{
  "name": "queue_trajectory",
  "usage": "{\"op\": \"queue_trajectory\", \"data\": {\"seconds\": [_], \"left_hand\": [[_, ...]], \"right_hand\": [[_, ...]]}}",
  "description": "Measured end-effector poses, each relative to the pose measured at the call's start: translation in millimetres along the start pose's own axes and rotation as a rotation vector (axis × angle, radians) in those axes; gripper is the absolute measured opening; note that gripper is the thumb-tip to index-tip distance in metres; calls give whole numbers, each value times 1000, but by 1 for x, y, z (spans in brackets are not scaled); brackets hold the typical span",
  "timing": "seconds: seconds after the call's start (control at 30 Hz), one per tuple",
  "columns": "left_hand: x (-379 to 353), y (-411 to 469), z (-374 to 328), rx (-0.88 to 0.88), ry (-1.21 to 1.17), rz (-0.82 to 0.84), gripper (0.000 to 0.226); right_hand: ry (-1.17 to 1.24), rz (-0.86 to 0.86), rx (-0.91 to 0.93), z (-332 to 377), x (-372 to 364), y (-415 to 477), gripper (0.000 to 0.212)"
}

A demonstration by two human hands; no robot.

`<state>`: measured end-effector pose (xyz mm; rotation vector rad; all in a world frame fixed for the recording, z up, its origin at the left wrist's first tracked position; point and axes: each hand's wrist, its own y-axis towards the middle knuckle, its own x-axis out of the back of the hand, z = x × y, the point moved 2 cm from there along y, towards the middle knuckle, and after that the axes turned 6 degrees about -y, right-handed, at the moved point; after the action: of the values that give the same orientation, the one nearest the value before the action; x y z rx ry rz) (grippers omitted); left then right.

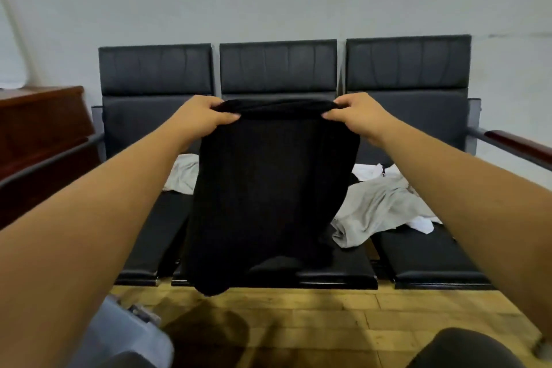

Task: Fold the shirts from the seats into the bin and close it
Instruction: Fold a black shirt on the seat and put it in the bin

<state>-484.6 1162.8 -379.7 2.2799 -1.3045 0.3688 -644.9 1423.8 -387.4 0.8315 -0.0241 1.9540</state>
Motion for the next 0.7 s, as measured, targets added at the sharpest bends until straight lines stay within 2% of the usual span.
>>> {"op": "queue_trajectory", "data": {"seconds": [0.07, 0.23, 0.3, 0.37, 0.43, 0.5, 0.57, 0.63, 0.7], "left_hand": [[5, -3, 2, 50, 1, 20, 11], [-5, -13, -6, 124, -280, 161, 18], [-14, -17, -14, 121, -298, 195, 18], [-22, -20, -24, 99, -300, 228, 16], [-31, -23, -33, 74, -248, 297, 12], [-41, -25, -38, 53, -161, 382, 12], [-48, -26, -39, 32, -105, 420, 17], [-50, -28, -31, 55, -147, 447, 22], [-49, -32, -12, 131, -206, 521, 37]], "right_hand": [[-112, 39, -13, 1, 10, -3, 16], [-234, 147, 24, 2, 9, -6, 10], [-228, 237, 24, 6, 3, -9, 17], [-143, 389, -11, 14, -6, -18, 32], [56, 572, -24, 26, -22, -30, 50], [267, 676, -13, 36, -43, -39, 44], [314, 660, -3, 42, -58, -43, 33], [283, 546, 0, 43, -62, -40, 25], [356, 431, -26, 37, -59, -32, 19]]}}
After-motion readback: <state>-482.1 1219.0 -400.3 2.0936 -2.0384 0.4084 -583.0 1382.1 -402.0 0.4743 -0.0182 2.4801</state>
